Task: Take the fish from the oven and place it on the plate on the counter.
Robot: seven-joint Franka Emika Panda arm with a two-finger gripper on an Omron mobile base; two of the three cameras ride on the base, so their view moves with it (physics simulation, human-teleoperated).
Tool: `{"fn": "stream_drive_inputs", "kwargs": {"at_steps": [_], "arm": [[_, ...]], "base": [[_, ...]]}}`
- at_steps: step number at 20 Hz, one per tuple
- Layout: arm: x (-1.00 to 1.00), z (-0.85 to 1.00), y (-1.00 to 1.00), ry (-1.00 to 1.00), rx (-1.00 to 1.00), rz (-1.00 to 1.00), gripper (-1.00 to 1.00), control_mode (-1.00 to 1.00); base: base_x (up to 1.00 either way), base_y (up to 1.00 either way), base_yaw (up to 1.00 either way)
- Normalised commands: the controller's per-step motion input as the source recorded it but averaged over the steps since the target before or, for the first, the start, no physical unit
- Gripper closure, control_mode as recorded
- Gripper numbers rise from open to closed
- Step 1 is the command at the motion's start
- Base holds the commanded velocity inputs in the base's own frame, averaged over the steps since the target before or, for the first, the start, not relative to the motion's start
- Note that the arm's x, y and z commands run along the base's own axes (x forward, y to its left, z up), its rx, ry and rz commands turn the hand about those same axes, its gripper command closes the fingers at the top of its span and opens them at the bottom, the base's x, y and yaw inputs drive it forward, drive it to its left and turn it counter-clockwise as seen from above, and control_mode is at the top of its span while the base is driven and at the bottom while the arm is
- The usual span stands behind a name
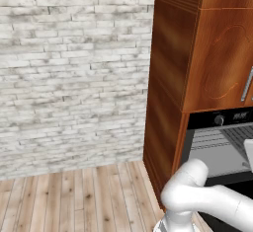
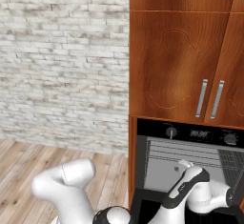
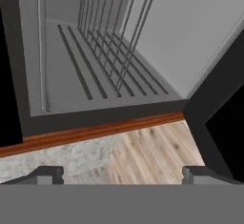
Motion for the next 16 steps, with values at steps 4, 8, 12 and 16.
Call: {"fn": "stream_drive_inputs", "kwargs": {"at_steps": [4, 8, 12, 16], "arm": [[0.52, -0.58, -0.13, -0.04, 0.08, 0.07, -1.00, -1.00], [0.29, -0.58, -0.13, -0.11, 0.18, 0.01, -1.00, -1.00], [0.30, -0.54, -0.09, -0.14, 0.23, 0.00, -1.00, -1.00], [0.53, -0.31, -0.02, -0.07, 0.13, 0.00, -1.00, -1.00]], "base": [[0.00, 0.00, 0.00], [0.00, 0.00, 0.00], [0.00, 0.00, 0.00], [0.00, 0.00, 0.00]]}}
